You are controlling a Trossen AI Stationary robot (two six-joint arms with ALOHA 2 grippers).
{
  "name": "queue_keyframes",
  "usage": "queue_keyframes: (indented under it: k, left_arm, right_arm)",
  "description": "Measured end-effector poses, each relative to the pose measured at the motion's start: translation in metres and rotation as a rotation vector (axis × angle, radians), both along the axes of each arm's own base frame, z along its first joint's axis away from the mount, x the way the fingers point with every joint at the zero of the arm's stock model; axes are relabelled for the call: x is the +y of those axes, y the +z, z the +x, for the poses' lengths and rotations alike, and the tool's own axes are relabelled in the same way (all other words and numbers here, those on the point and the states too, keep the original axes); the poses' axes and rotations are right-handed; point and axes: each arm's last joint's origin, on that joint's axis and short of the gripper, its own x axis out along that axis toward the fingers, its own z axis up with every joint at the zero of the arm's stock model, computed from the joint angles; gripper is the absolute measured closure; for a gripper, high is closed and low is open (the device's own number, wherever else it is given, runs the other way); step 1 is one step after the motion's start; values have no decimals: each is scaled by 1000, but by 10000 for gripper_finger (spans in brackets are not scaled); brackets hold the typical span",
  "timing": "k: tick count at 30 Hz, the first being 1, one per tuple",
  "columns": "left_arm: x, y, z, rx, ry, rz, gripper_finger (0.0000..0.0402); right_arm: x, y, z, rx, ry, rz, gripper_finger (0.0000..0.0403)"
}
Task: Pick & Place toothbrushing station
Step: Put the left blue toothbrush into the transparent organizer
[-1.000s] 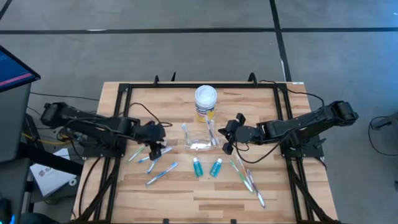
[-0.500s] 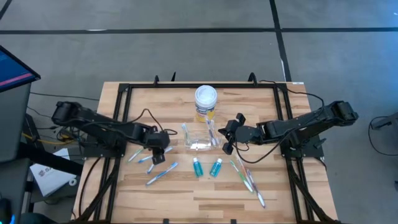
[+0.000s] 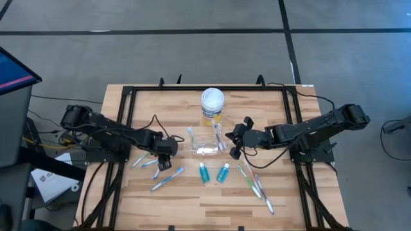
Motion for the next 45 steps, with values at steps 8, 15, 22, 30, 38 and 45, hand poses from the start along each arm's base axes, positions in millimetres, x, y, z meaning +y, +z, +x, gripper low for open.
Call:
queue_keyframes:
  k: [8, 15, 22, 30, 38, 45]
  left_arm:
    - [0, -2, 0, 7, 16, -2, 248]
    - [0, -2, 0, 8, 16, -3, 291]
    - [-1, -2, 0, 10, 11, -21, 393]
    - [-3, 0, 0, 0, 0, -20, 401]
    - [-6, 24, -7, -132, 9, 26, 401]
    - [-15, 60, -14, -407, 0, 73, 401]
  right_arm:
    - [0, 0, 0, 0, 0, 0, 403]
    - [0, 0, 0, 0, 0, 0, 403]
    - [0, 0, 0, 0, 0, 0, 403]
    - [0, 0, 0, 0, 0, 0, 403]
    - [0, 0, 0, 0, 0, 0, 403]
    - [0, 0, 0, 0, -1, 0, 403]
